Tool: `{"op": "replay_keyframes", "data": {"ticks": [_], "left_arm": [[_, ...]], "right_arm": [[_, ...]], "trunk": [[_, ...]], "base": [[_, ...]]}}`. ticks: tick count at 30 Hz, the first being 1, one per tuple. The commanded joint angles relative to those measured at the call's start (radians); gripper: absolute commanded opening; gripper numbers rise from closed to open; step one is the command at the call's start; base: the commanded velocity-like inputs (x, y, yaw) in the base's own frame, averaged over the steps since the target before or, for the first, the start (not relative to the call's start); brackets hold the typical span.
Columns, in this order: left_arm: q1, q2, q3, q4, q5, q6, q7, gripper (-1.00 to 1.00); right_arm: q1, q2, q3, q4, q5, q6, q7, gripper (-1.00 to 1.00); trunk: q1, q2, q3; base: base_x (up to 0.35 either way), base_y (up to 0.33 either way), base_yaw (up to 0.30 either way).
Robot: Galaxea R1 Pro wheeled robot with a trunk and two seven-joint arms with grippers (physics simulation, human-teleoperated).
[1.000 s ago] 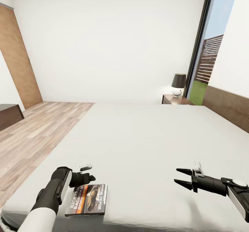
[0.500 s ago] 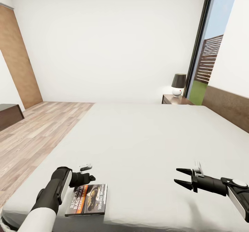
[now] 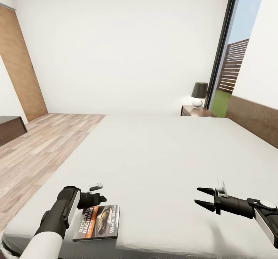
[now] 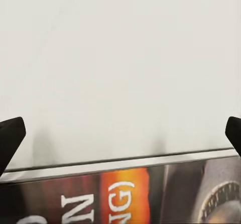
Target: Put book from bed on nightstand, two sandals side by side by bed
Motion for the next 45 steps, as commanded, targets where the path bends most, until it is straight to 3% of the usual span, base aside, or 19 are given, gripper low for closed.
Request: {"op": "replay_keyframes", "data": {"ticks": [1, 45], "left_arm": [[-0.001, -0.001, 0.004, -0.001, -0.01, 0.003, -0.01, 1.0], [0.0, -0.001, 0.004, -0.001, -0.011, 0.002, -0.01, 1.0]], "right_arm": [[-0.001, 0.0, 0.0, 0.0, -0.005, 0.01, 0.003, 1.0], [-0.001, 0.001, 0.001, 0.0, -0.004, 0.006, 0.004, 1.0]], "trunk": [[0.0, -0.001, -0.001], [0.0, -0.001, -0.001]], "base": [[-0.154, 0.0, 0.0], [-0.027, 0.0, 0.0]]}}
